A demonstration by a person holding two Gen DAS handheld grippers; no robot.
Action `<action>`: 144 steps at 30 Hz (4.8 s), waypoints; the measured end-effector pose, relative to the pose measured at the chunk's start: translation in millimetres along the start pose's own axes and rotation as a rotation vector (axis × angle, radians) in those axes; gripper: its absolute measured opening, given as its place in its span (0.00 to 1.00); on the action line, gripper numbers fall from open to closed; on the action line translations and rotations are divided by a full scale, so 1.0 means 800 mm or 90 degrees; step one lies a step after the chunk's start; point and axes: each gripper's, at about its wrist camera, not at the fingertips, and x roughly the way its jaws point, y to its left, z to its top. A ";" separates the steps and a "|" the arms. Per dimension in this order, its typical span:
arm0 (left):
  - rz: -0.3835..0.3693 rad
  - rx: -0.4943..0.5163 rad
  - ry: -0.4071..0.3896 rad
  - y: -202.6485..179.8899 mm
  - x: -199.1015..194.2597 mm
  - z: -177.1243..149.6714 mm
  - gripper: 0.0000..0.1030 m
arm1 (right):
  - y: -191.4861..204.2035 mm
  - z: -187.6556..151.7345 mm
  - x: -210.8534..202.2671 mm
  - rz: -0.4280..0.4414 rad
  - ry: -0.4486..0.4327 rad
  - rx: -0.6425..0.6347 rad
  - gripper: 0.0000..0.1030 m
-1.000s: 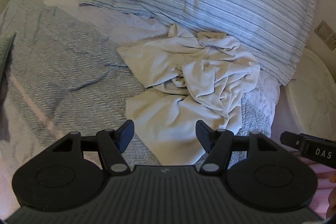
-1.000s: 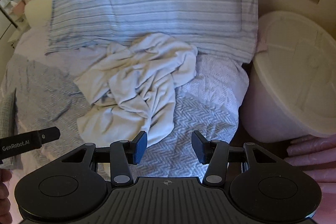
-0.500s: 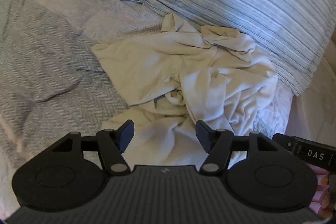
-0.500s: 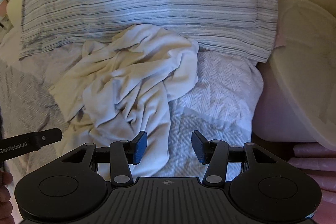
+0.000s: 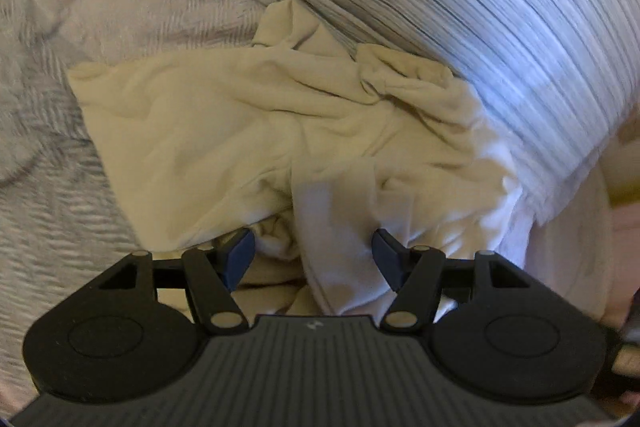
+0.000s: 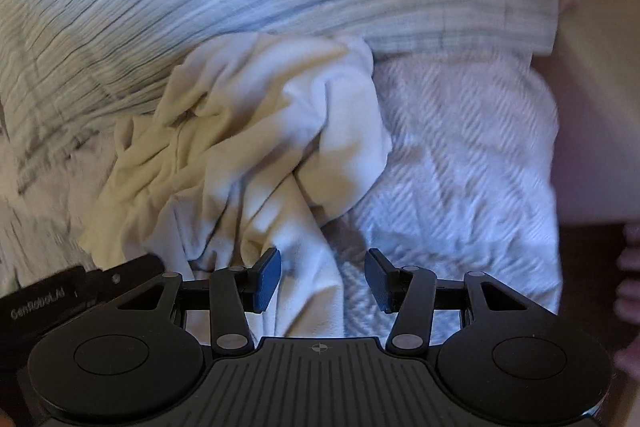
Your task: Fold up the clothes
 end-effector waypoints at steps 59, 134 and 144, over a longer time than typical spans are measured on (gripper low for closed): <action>0.442 -0.630 -0.296 0.250 -0.688 -0.819 0.15 | 0.355 -0.736 -0.339 0.274 0.251 -1.062 0.38; 0.332 -0.477 -0.231 0.450 -0.596 -0.969 0.31 | 0.228 -0.814 -0.238 0.068 0.183 -0.820 0.40; 0.244 -0.530 -0.337 0.532 -0.499 -0.973 0.46 | 0.215 -0.848 -0.142 0.130 0.139 -1.001 0.45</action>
